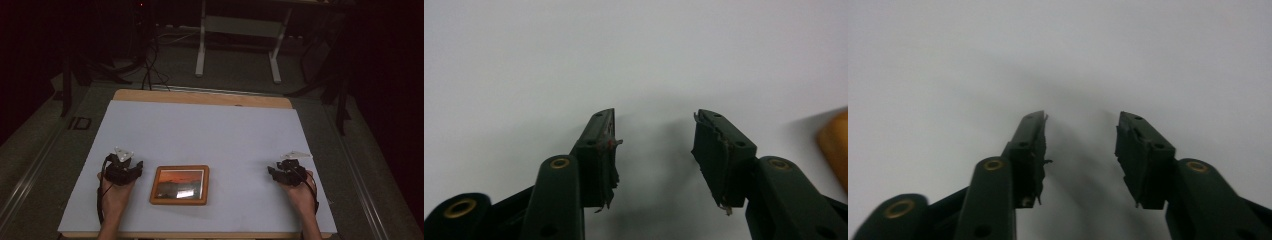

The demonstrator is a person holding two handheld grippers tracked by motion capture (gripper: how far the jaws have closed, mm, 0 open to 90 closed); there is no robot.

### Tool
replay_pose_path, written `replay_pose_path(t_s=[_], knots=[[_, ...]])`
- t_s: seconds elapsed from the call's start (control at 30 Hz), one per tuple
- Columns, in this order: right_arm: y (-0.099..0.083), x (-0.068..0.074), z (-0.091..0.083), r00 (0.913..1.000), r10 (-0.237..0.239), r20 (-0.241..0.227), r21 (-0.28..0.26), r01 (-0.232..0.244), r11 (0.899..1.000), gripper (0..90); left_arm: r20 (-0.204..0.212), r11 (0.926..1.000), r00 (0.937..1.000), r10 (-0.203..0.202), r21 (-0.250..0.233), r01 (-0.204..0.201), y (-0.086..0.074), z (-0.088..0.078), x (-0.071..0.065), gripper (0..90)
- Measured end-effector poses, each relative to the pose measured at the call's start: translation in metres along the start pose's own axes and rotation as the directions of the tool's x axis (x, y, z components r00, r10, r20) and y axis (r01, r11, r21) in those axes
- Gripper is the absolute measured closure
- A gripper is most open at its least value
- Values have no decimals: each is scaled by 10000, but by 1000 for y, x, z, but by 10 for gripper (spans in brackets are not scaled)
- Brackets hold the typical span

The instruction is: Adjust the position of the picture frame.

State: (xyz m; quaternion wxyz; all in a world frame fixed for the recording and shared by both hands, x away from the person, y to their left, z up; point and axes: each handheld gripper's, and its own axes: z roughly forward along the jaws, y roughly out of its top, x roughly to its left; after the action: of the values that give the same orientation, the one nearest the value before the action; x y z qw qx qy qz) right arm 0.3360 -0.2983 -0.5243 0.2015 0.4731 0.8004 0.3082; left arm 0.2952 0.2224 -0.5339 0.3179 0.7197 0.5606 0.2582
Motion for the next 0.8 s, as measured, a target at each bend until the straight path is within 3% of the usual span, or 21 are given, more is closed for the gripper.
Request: replay_pose_path(t_s=[0.13, 0.23, 0.27, 0.3, 0.37, 0.4, 0.5, 0.6, 0.73, 0.8], knots=[[6, 13, -5, 9983, -415, -415, -284, 403, 9988, 562, 1064, 9988, 9941, -189, -427, 235, 0, -5, 0, 528], [9, 20, -6, 9961, -534, -700, -407, 506, 9979, 554, 1368, 9989, 9906, 13, -465, 52, 1, -5, -2, 542], [11, 24, -6, 9934, -507, -1027, -514, 456, 9976, 557, 1633, 9989, 9865, 120, -463, -45, 1, -6, -4, 542], [12, 26, -6, 9919, -524, -1160, -561, 461, 9974, 559, 1633, 9989, 9865, 120, -463, -45, 1, -6, -4, 541], [12, 26, -6, 9919, -524, -1160, -561, 461, 9974, 559, 1762, 9991, 9843, 132, -411, -61, 2, -6, -5, 541], [15, 35, -5, 9885, -645, -1370, -664, 558, 9962, 597, 2113, 9987, 9768, 337, -442, -249, 3, -8, -9, 534], [17, 43, -6, 9821, -781, -1716, -815, 648, 9946, 644, 2255, 9979, 9727, 541, -464, -448, 3, -8, -13, 523], [22, 51, -7, 9795, -1058, -1716, -980, 899, 9911, 709, 2399, 9966, 9678, 766, -480, -670, 4, -8, -16, 518], [32, 62, -13, 9673, -1503, -2041, -1265, 1262, 9839, 750, 2539, 9957, 9637, 830, -610, -697, 4, -10, -17, 515], [38, 70, -16, 9580, -1868, -2173, -1446, 1577, 9768, 754, 2507, 9957, 9647, 811, -636, -671, 4, -10, -16, 503]])
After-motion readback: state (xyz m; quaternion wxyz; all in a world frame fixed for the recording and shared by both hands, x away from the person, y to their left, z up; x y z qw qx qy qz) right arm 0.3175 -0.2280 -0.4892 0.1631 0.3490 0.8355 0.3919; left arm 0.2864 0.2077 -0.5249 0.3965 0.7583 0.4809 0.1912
